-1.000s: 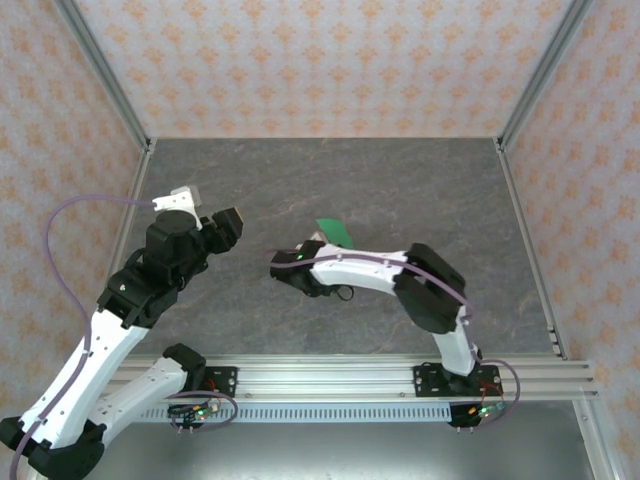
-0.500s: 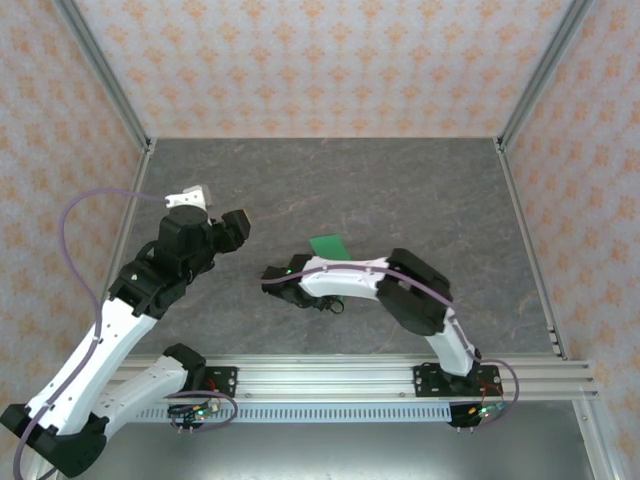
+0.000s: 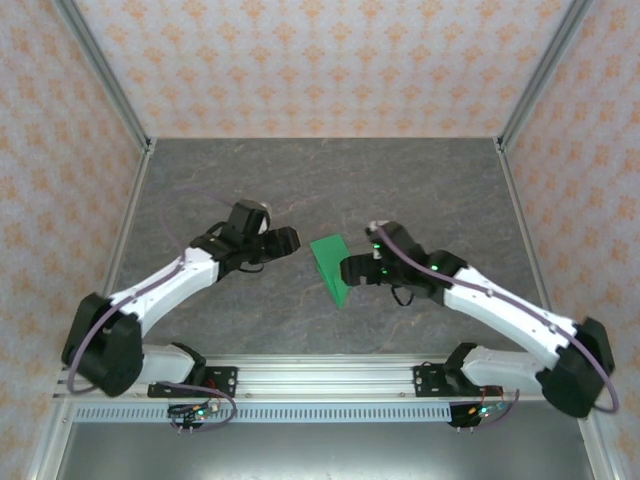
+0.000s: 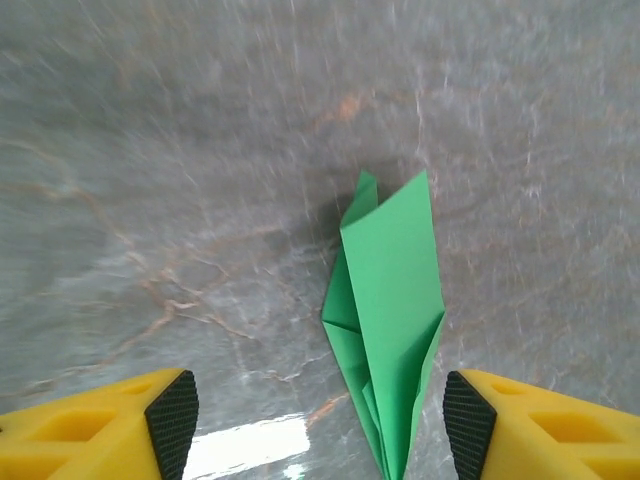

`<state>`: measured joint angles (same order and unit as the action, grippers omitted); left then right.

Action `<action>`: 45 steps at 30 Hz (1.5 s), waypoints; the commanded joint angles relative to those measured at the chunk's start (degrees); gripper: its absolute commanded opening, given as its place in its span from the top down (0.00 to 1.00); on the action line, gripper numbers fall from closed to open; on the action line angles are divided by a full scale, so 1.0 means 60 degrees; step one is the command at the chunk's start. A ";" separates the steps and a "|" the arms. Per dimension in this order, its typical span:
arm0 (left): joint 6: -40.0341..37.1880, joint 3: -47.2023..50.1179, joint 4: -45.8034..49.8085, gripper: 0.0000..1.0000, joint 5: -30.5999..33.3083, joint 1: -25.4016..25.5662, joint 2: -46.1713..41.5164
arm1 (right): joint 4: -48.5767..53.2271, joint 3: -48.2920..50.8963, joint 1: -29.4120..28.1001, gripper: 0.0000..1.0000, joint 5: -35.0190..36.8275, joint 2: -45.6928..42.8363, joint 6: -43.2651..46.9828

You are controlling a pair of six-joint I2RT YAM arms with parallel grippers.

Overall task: Fold a paper plane with a square sheet of paper (fold left side to right side)
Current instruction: Turn over the paper at the center of the table, then fold the wing for the fifth time at the center of the table.

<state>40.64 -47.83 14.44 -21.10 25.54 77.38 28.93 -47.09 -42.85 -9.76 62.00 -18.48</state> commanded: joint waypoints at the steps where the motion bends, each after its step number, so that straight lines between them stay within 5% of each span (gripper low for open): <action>1: 0.0747 0.0248 -0.2186 0.32 -0.1518 0.0140 0.0752 | -0.2189 0.1104 0.0960 0.00 -0.2128 -0.1037 -0.1104; 11: 0.1225 -0.0132 -0.4221 0.37 -0.2601 0.0239 0.3373 | -0.5278 0.3613 0.3555 0.00 -0.4860 -0.1983 -0.3045; 17: 0.1272 -0.0604 -0.4723 0.48 -0.3002 0.0242 0.4292 | -0.4961 0.3561 0.3628 0.00 -0.4570 -0.1969 -0.2721; 26: 0.1077 -0.0848 -0.4922 0.80 -0.3129 0.0236 0.4522 | -0.5315 0.3799 0.3614 0.00 -0.3881 -0.1836 -0.2381; 34: 0.0148 -0.0533 -0.4629 0.99 -0.3358 0.0153 0.3655 | -0.6396 0.2822 0.3638 0.05 -0.6309 0.0893 -0.1456; 45: 0.0111 0.0656 -0.6149 1.00 -0.5227 -0.0492 0.2522 | -0.7402 0.1374 0.3940 0.18 -0.8336 0.4105 -0.0008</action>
<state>42.96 -45.06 -18.76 -47.79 23.27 94.61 -10.90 -37.89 -20.47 -54.63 84.95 -22.24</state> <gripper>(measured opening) 0.048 0.823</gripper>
